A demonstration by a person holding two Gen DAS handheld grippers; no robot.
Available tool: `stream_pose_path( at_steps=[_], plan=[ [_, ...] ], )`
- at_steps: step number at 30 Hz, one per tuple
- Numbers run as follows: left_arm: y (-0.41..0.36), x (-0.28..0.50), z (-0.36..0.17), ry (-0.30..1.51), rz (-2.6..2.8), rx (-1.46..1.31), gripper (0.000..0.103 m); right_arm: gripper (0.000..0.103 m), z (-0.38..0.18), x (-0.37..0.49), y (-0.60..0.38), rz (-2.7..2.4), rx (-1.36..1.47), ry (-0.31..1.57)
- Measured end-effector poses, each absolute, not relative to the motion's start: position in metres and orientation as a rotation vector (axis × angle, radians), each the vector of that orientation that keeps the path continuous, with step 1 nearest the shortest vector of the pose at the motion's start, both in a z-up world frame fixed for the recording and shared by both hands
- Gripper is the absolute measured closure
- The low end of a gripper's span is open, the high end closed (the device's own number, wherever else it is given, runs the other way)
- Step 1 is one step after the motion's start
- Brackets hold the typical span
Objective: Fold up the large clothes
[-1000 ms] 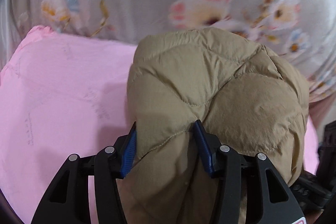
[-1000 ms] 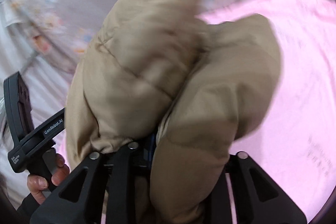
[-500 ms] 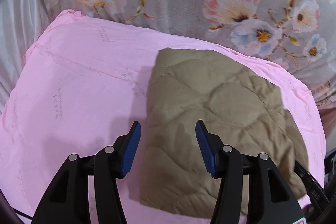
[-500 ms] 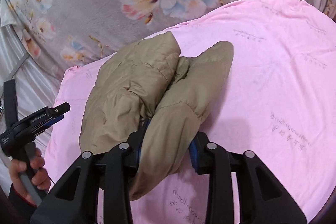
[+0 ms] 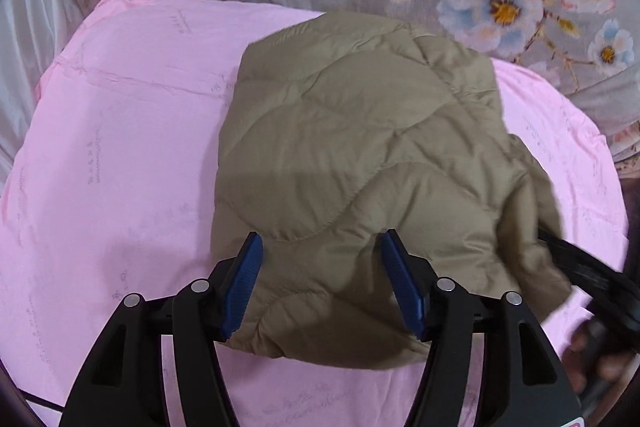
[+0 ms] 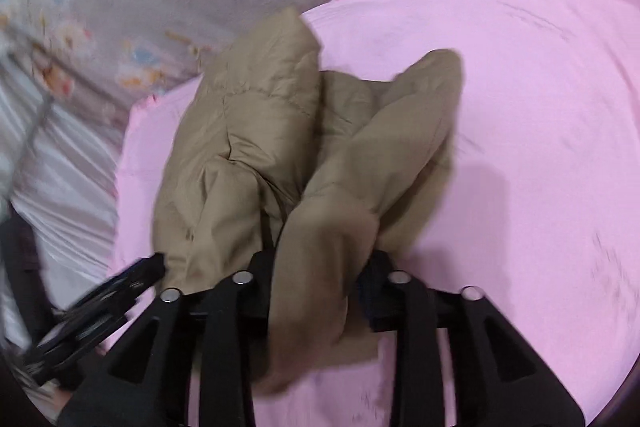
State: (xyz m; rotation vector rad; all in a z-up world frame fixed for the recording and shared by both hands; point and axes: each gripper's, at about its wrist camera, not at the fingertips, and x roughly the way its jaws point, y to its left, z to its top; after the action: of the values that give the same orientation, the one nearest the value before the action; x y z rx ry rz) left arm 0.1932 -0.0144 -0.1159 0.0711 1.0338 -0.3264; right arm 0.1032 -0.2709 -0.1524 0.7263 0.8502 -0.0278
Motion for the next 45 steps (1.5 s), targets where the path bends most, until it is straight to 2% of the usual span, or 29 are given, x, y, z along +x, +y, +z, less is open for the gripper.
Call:
stream_pose_path(
  at_steps=[1,3,6,11,16,23,27,30,33,39,45],
  plan=[
    [-0.018,0.193,-0.12,1.036,-0.322,0.091,0.04,0.064,-0.153,0.085,-0.28,-0.033,0.778,0.826],
    [-0.023,0.191,-0.124,1.027,-0.311,0.117,0.04,0.064,-0.149,0.054,-0.292,-0.093,0.81,0.796],
    [-0.026,0.187,-0.122,1.022,-0.298,0.126,0.041,0.066,-0.117,0.03,-0.278,-0.168,0.637,0.757],
    [-0.018,0.188,-0.099,1.004,-0.246,0.098,0.042,0.09,-0.07,0.067,-0.216,-0.129,0.365,0.732],
    [-0.01,0.201,-0.068,0.922,-0.161,0.122,0.041,0.094,-0.062,0.109,-0.164,-0.091,0.203,0.713],
    [-0.01,0.229,-0.082,0.944,-0.123,0.149,0.041,0.094,-0.088,0.162,-0.155,-0.135,0.159,0.751],
    [-0.016,0.236,-0.104,0.977,-0.121,0.174,0.041,0.097,-0.126,0.175,-0.175,-0.192,0.187,0.818],
    [-0.022,0.235,-0.118,0.962,-0.124,0.2,0.035,0.097,-0.151,0.176,-0.182,-0.201,0.199,0.844],
    [-0.031,0.232,-0.132,0.943,-0.132,0.24,0.034,0.097,-0.172,0.176,-0.185,-0.204,0.202,0.86],
    [-0.032,0.231,-0.152,0.928,-0.131,0.227,0.028,0.097,-0.19,0.171,-0.197,-0.188,0.276,0.843],
    [-0.034,0.23,-0.163,0.904,-0.111,0.239,0.026,0.097,-0.198,0.169,-0.196,-0.196,0.272,0.817]
  ],
)
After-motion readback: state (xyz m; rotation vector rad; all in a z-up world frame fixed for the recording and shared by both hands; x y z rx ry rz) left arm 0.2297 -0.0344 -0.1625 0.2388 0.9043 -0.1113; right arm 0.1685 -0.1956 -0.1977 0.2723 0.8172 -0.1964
